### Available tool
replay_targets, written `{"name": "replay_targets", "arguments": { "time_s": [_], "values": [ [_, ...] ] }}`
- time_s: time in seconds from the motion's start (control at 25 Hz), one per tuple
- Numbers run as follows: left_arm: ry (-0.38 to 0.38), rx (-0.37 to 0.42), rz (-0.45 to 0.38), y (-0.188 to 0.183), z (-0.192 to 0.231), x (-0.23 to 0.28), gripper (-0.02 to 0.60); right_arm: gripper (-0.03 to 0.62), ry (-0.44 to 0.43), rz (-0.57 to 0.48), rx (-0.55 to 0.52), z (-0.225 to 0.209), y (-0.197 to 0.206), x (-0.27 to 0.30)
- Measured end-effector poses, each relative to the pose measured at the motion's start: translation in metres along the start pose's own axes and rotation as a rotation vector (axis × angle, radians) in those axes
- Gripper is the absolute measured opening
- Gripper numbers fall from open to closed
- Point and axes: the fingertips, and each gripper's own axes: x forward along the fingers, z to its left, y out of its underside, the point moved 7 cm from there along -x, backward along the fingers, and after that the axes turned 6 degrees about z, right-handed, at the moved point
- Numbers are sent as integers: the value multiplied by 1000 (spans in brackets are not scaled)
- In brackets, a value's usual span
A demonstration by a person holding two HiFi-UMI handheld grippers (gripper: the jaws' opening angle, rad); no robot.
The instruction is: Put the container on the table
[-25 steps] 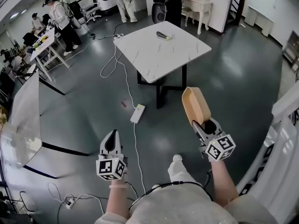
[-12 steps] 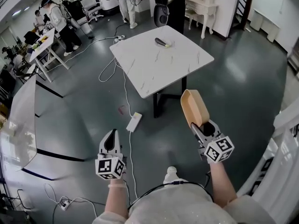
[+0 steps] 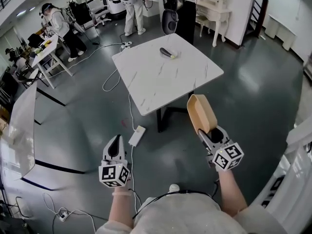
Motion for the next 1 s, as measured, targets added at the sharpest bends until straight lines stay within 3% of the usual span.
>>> {"name": "replay_targets", "arguments": {
  "time_s": [0.24, 0.48, 0.64, 0.8, 1.0],
  "values": [
    [15, 12, 43, 7, -18, 12, 8, 227, -18, 8, 30, -18, 2, 5],
    [-16, 13, 93, 13, -10, 9, 8, 227, -42, 32, 67, -18, 12, 16],
    [-38, 1, 79, 10, 2, 24, 8, 227, -54, 27, 64, -24, 11, 30],
    [-1, 24, 68, 6, -2, 54, 8, 227, -42, 15, 74, -41, 4, 44],
    [16, -1, 37, -6, 2, 98, 8, 227, -45, 18, 51, -61, -13, 70]
  ]
}}
